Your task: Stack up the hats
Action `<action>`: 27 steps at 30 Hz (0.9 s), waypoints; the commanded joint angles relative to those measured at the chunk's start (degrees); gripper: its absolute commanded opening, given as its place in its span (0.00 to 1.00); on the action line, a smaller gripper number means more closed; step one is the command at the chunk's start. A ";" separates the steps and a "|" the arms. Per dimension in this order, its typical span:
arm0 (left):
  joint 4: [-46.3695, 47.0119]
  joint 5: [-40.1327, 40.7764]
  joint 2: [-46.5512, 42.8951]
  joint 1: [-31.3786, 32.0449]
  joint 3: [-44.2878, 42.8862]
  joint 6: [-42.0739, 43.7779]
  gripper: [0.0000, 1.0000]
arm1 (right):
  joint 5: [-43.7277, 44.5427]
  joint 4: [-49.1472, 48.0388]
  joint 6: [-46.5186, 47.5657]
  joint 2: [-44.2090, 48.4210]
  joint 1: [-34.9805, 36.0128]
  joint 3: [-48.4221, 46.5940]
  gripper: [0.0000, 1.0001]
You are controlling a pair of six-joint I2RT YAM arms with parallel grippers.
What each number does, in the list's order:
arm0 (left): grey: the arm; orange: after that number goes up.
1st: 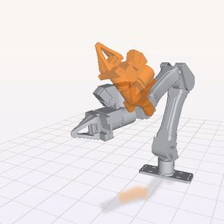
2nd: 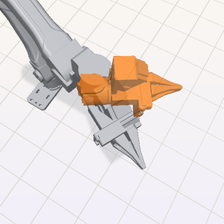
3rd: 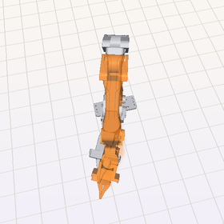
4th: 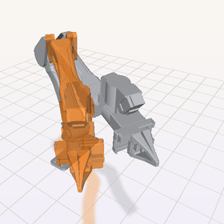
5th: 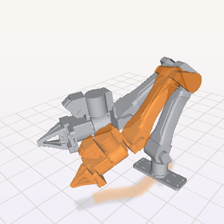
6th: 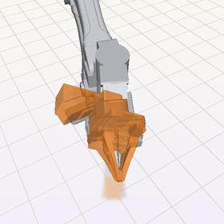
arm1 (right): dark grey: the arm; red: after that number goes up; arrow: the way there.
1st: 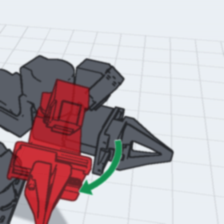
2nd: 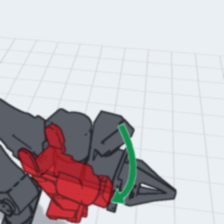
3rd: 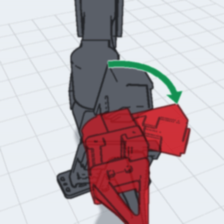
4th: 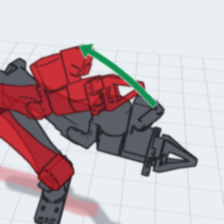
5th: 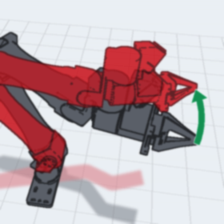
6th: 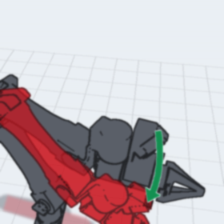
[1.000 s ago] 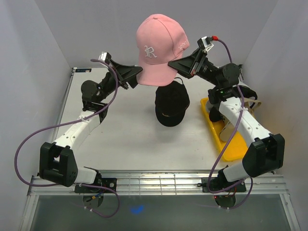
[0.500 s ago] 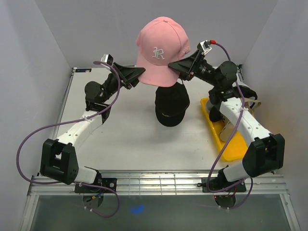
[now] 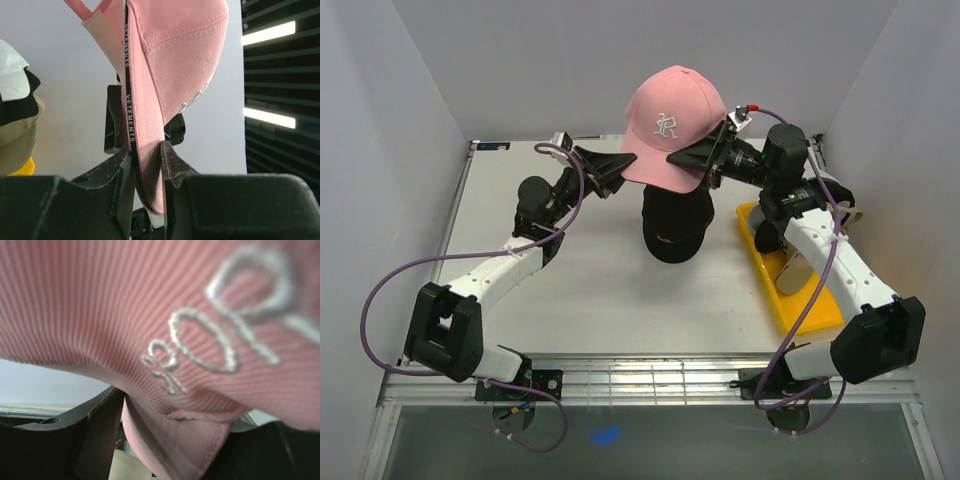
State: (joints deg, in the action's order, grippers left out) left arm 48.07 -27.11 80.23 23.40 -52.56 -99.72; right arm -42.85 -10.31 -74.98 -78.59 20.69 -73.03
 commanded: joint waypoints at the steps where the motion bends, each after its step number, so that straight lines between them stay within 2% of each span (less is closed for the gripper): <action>1: -6.75 4.08 -1.91 0.24 0.61 0.23 0.00 | -0.65 6.77 5.45 3.35 0.67 -3.78 0.53; 9: -19.14 9.70 -5.08 0.24 -1.67 0.85 0.00 | -1.01 14.43 7.22 2.47 0.14 -6.51 0.57; 16: -22.84 12.95 -5.78 0.77 -2.82 1.55 0.00 | -1.88 15.67 6.87 2.82 -1.09 -5.89 0.59; 21: -26.27 18.75 -6.93 2.53 -3.86 3.13 0.00 | -2.50 15.14 6.25 2.91 -2.32 -5.36 0.67; 27: -26.37 21.75 -6.84 4.11 -3.96 3.57 0.00 | -2.85 15.40 5.11 1.42 -3.46 -6.24 0.66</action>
State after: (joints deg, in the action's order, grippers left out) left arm 24.43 -10.74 75.55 27.20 -55.27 -99.18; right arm -43.99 7.27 -69.89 -77.73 17.98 -75.96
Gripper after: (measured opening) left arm 0.332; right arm 0.665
